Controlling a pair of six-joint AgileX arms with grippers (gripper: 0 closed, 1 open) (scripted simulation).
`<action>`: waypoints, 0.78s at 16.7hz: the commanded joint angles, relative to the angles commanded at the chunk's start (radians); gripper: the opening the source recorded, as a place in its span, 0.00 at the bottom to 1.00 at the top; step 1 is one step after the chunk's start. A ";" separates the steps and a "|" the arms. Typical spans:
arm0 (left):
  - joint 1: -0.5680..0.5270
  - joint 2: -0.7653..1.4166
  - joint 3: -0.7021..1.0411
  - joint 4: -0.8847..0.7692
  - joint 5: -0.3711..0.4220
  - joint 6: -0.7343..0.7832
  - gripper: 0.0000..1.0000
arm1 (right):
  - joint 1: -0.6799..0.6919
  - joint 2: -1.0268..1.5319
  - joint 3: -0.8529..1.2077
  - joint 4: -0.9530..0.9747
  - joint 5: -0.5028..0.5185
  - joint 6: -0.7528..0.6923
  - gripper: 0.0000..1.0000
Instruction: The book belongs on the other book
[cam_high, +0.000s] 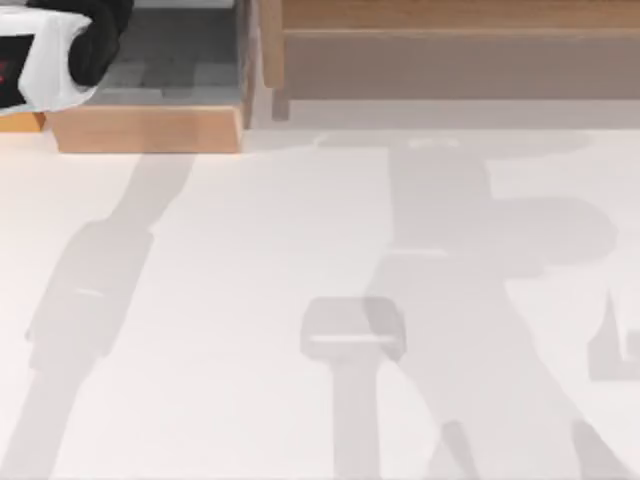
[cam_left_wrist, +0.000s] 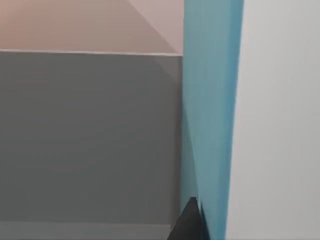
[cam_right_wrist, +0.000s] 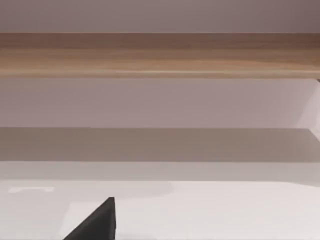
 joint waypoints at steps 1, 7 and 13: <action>-0.003 -0.002 0.000 0.000 0.000 0.001 0.00 | 0.000 0.000 0.000 0.000 0.000 0.000 1.00; -0.007 -0.050 -0.028 -0.020 -0.006 0.002 0.00 | 0.000 0.000 0.000 0.000 0.000 0.000 1.00; 0.000 -0.072 -0.041 -0.017 0.022 0.033 0.00 | 0.000 0.000 0.000 0.000 0.000 0.000 1.00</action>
